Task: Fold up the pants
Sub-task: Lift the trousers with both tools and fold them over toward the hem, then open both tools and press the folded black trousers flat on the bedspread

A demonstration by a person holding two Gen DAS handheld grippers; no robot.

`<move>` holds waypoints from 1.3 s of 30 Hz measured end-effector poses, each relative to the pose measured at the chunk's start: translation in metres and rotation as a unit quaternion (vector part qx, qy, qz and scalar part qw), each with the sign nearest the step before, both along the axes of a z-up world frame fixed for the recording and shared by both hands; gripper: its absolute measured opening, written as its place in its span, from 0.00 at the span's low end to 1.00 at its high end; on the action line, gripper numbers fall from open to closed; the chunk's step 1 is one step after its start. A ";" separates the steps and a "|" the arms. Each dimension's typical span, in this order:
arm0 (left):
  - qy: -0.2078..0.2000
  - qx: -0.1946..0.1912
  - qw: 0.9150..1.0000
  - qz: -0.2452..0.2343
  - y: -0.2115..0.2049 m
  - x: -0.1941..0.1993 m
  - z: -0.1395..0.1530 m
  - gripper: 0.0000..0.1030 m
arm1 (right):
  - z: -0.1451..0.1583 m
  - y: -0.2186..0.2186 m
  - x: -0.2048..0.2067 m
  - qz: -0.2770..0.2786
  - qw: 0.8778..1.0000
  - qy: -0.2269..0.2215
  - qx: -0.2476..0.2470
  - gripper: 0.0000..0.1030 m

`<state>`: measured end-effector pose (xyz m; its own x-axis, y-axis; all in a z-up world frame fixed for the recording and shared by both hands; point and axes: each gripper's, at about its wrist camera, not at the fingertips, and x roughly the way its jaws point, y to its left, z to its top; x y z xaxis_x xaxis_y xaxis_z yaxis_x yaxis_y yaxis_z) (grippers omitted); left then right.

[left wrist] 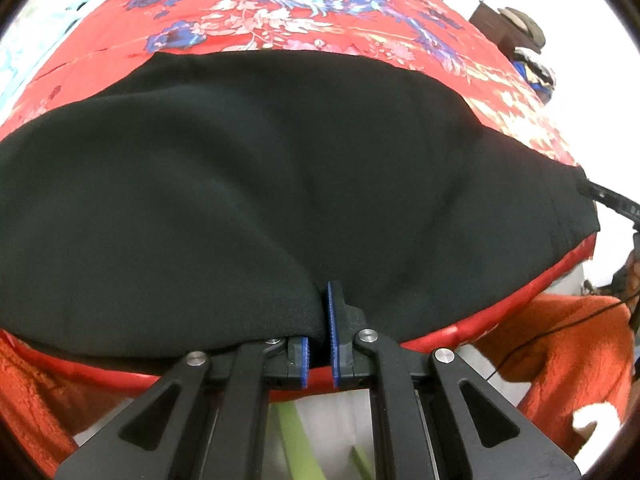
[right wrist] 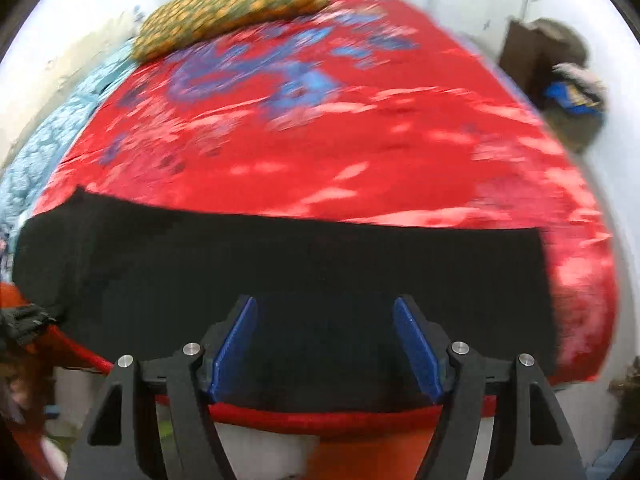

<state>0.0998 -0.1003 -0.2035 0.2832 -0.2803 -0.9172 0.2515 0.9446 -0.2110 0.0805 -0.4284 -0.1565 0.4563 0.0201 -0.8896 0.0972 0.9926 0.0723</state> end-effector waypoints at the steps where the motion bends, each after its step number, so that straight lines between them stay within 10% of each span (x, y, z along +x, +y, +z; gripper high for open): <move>1: 0.000 0.000 1.000 0.000 0.000 0.000 0.000 0.06 | -0.004 0.013 0.004 0.000 1.000 -0.001 0.017 0.69; 10: -0.003 -0.004 1.000 -0.009 0.014 -0.017 0.012 0.19 | -0.066 0.095 -0.002 -0.033 0.999 -0.015 -0.023 0.80; 15: -0.019 -0.039 0.999 -0.015 0.032 -0.042 0.042 0.56 | -0.071 0.089 -0.007 -0.033 0.999 -0.041 -0.007 0.91; 18: -0.076 -0.048 0.996 -0.021 0.038 -0.044 0.071 0.64 | -0.076 0.101 -0.004 -0.024 0.998 -0.047 -0.027 1.00; 21: -0.147 -0.020 0.989 0.017 0.051 -0.017 0.087 0.92 | -0.078 0.103 -0.005 -0.033 0.997 -0.061 -0.040 1.00; 30: -0.066 0.111 0.992 0.001 0.070 0.027 -0.016 0.79 | -0.080 0.101 -0.009 -0.037 0.995 -0.079 -0.038 1.00; 39: -0.038 0.140 0.989 -0.023 0.080 -0.006 -0.013 0.80 | -0.081 0.102 -0.009 -0.038 0.995 -0.083 -0.042 1.00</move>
<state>0.0939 -0.0200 -0.2167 0.3464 -0.0323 -0.9375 0.3002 0.9507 0.0782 0.0719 -0.3259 -0.2372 0.5949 -0.0914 -0.7986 0.1653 0.9862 0.0103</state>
